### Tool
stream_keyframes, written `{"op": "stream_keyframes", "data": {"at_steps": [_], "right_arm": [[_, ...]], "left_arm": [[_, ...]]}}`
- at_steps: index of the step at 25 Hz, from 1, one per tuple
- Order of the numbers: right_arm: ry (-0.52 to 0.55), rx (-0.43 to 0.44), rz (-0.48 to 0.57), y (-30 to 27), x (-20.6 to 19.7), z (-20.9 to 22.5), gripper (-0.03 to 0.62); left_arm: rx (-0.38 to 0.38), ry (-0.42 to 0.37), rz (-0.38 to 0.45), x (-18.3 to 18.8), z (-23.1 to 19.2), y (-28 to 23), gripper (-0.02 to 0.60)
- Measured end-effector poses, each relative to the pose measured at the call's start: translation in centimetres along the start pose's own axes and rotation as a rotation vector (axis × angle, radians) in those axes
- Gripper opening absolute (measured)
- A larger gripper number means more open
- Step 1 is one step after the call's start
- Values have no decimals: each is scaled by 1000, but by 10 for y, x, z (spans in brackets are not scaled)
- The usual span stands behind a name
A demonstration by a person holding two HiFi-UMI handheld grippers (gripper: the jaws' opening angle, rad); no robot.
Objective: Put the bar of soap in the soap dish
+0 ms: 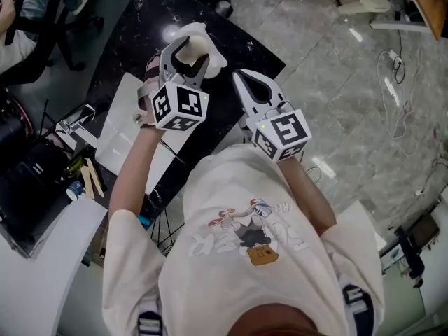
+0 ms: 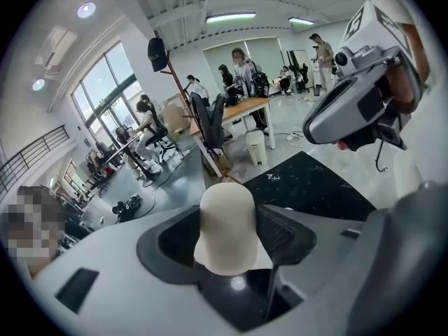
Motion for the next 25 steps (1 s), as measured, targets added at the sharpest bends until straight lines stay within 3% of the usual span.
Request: {"op": "stream_keyframes", "data": {"at_steps": [6,13,21,25], "right_arm": [[-1,-12,-9,4,-2,4,6],[5,-12,-18,23,-6,5,6],[-2,-13,2,37,-5,7,6],[-6,-13,14,40,-3,9,6]], "left_arm": [[2,-89,-49,-7,0,-11,259],[-22,-266,-134,-5,7,-21,259],[-19,-190,-191,-7,12,-28,261],[-42,-138,-155,-1,13,-18,261]]}}
Point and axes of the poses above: the fingertips, and each gripper's own axes: y backward along the fingers, z to its right, x out of its top, the point moved 4 cm from there along y, backward along the fingers, and after that the axes turned 7 degrees about -x, right-handed, at the moved point
